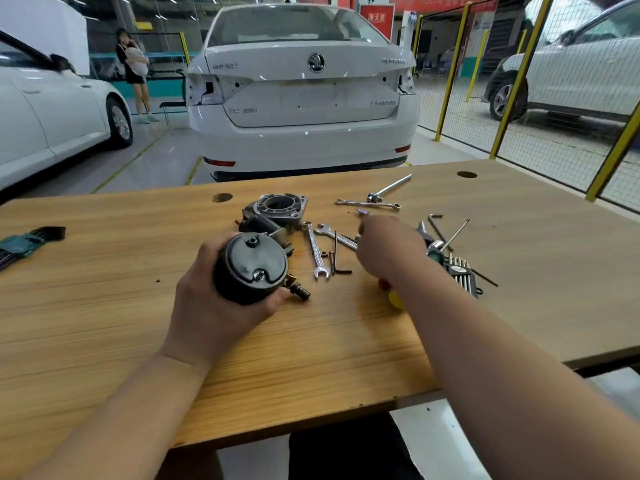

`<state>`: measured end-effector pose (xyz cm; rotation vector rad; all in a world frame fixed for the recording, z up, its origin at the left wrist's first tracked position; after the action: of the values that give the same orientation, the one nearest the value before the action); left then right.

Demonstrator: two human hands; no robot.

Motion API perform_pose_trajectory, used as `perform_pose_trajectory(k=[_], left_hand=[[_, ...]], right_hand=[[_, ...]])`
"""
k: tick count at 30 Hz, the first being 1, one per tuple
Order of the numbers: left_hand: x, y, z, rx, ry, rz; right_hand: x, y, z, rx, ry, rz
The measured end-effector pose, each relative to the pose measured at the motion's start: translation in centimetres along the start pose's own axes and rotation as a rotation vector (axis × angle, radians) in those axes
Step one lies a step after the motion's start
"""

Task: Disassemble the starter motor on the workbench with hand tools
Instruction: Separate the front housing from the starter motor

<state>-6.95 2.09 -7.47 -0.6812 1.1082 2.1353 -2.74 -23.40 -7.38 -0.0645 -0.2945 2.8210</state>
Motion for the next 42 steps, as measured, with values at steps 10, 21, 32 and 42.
perform_pose_trajectory(k=[10,21,32,42], left_hand=[[-0.3,-0.6,0.4,0.073,0.018,0.11],[-0.3,-1.5,0.3,0.147,-0.01,0.146],[-0.3,-1.4,0.5,0.167,-0.034,0.149],[0.1,-1.0,2.3,-0.061,-0.061,-0.042]], right_hand=[[-2.7,6.3,2.3,-0.145,0.107,-0.18],[-6.5,1.6,0.2,0.163,-0.081,0.001],[-5.2,-0.5,0.1,0.178,-0.194,0.044],[7.1,-8.5,1.4,-0.783,0.019,0.767]])
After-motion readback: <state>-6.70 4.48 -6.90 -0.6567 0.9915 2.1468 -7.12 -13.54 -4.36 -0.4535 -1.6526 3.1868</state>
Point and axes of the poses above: each hand's wrist, its own x-axis away from the middle knuckle, its own z-axis out of the back of the hand, y = z × x, the point moved 5 cm from there along -x, towards the middle knuckle, and after that the axes turned 8 degrees about -y, right-handed, at the moved point
